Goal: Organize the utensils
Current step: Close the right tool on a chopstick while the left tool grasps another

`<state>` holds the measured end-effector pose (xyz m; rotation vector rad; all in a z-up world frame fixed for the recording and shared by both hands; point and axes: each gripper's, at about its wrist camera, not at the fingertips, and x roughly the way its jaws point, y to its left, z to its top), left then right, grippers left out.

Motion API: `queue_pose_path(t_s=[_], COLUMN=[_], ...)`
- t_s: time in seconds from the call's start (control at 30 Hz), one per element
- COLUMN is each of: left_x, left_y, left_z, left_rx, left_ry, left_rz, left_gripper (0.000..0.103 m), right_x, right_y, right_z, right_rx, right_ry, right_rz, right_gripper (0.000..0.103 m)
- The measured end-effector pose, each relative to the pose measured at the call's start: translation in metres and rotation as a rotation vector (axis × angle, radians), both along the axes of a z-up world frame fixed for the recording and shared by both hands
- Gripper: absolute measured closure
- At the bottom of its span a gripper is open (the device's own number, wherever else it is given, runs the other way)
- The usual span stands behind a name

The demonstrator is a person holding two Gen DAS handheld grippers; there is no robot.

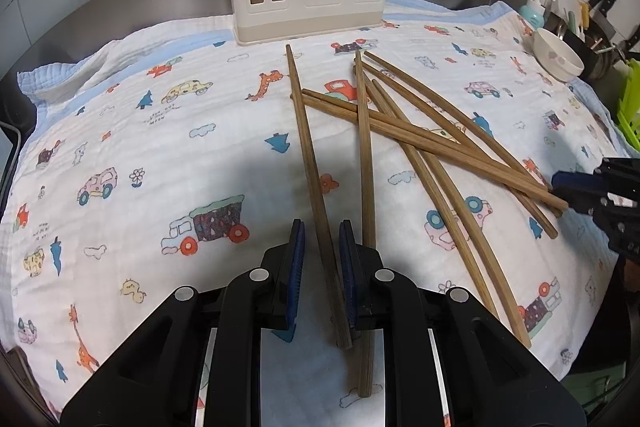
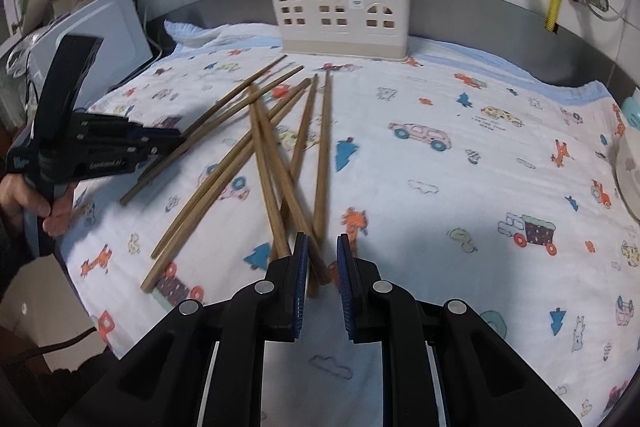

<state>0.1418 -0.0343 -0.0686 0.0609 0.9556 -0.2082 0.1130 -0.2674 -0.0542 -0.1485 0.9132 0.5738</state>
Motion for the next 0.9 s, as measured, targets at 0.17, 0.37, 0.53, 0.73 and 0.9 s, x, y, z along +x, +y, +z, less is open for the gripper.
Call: queue_pose_path(t_s=[0.17, 0.37, 0.53, 0.73, 0.9], left_x=[-0.001, -0.004, -0.004, -0.006, -0.009], left_y=[-0.001, 0.0, 0.003, 0.007, 0.007], left_z=[0.0, -0.001, 0.0, 0.004, 0.006], left_rx=[0.007, 0.0, -0.026, -0.046, -0.049], left_ry=[0.001, -0.005, -0.012, -0.028, -0.036], left_rz=[-0.003, 0.001, 0.018, 0.029, 0.027], left_gripper=[0.086, 0.086, 0.091, 0.098, 0.098], right_x=[-0.002, -0.006, -0.01, -0.018, -0.02], right_y=[0.01, 0.016, 0.013, 0.012, 0.006], right_z=[-0.008, -0.003, 0.006, 0.022, 0.033], right_rx=[-0.047, -0.078, -0.06, -0.045, 0.005], right_ry=[-0.009, -0.052, -0.077, -0.114, -0.13], right_rz=[0.014, 0.021, 0.004, -0.008, -0.039], right_gripper=[0.088, 0.094, 0.096, 0.097, 0.097])
